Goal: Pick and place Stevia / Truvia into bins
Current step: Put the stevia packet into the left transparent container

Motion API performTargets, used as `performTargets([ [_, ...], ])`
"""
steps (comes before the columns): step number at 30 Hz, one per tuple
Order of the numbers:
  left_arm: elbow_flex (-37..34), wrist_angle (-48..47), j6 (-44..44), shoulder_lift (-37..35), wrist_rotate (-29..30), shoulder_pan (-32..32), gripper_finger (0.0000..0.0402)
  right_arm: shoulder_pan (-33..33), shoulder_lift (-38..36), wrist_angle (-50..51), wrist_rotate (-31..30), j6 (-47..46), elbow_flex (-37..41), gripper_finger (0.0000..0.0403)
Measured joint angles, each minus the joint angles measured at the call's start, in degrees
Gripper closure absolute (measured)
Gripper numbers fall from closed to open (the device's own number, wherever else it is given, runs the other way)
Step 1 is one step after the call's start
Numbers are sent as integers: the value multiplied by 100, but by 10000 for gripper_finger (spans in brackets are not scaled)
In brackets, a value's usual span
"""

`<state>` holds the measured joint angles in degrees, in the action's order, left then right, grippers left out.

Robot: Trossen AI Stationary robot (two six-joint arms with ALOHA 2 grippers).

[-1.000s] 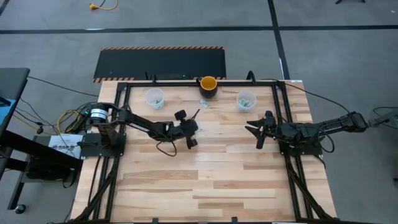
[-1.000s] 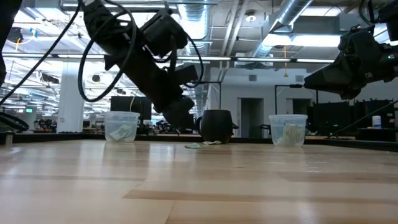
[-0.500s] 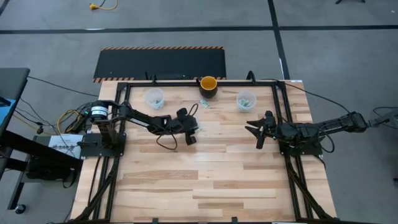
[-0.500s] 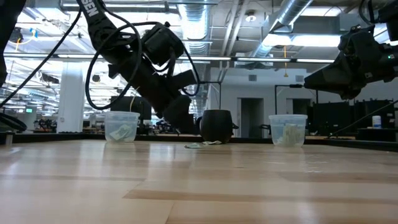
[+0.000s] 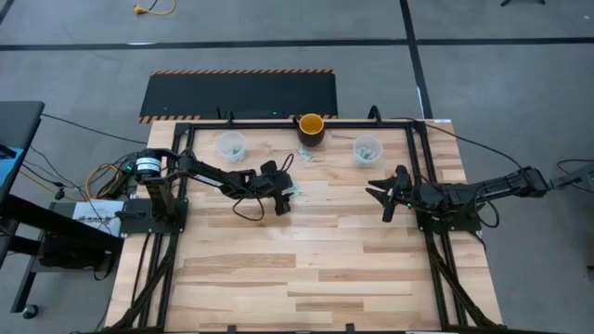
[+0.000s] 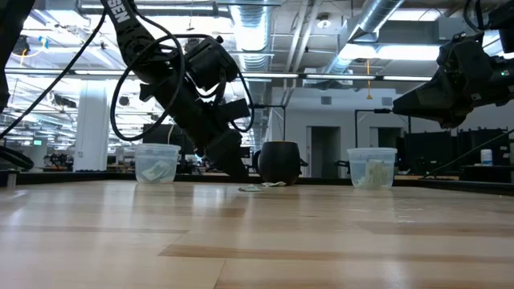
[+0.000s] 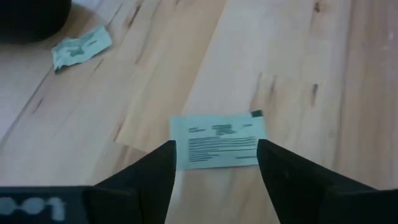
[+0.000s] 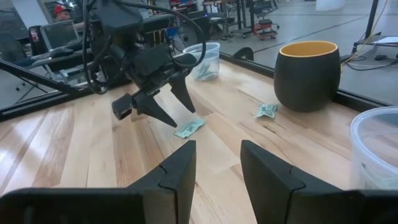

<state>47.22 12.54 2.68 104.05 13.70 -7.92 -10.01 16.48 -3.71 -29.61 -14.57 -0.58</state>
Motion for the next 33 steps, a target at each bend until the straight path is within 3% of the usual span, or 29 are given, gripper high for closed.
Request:
performTargets([
  [16,127,173,-112,15,-317,-119,185,-1,0,1,0,0,0,282],
  [26,219,357,103,603,-254,-147,185,0,-1,2,-4,0,0,282],
  [33,219,288,254,638,-277,-107,208,1,1,3,-4,0,-2,282],
])
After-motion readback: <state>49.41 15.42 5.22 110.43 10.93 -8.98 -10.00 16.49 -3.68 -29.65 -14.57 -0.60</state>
